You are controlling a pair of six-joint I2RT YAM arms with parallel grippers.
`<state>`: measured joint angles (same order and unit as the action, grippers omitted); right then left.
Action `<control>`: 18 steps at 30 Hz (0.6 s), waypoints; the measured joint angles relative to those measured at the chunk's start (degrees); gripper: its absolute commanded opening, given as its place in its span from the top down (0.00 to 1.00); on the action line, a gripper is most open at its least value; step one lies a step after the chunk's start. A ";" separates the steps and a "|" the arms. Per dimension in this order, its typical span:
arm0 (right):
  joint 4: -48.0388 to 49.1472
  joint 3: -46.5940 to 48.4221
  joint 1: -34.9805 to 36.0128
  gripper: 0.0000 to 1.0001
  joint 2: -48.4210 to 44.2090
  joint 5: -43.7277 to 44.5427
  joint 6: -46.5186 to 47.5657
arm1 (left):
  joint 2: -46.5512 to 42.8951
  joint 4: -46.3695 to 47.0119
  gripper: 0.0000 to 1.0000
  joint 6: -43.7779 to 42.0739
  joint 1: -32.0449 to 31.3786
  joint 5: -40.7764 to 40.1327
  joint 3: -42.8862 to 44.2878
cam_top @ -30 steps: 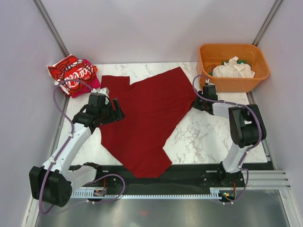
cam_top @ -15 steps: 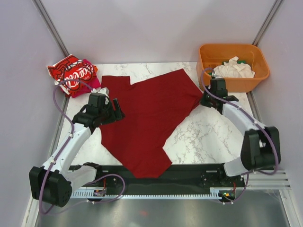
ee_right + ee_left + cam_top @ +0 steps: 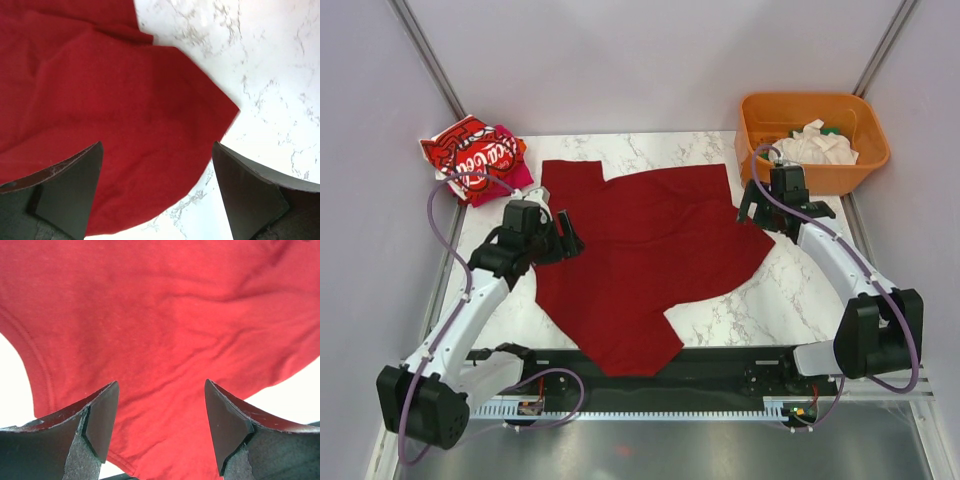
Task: Fold and stack the t-shirts
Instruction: Flatten the tshirt out, then fold the tshirt
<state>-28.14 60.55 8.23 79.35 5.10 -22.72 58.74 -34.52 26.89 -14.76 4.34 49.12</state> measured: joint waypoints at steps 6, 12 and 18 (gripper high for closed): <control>0.26 -5.18 -0.39 0.05 1.09 0.59 -0.09 | -5.11 -0.31 0.29 2.97 -5.55 2.69 -2.99; 4.11 -13.18 -2.91 0.07 0.81 -2.21 -3.41 | -6.56 -2.49 0.30 9.22 -17.20 1.99 -5.51; 5.70 -17.94 -3.34 0.03 -0.28 -6.51 -5.99 | -1.81 -3.19 0.30 12.96 -34.45 1.07 -8.20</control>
<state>-22.44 42.61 4.89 79.07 -1.41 -28.71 56.93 -37.71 39.86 -49.21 5.41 40.93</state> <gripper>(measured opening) 0.956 0.708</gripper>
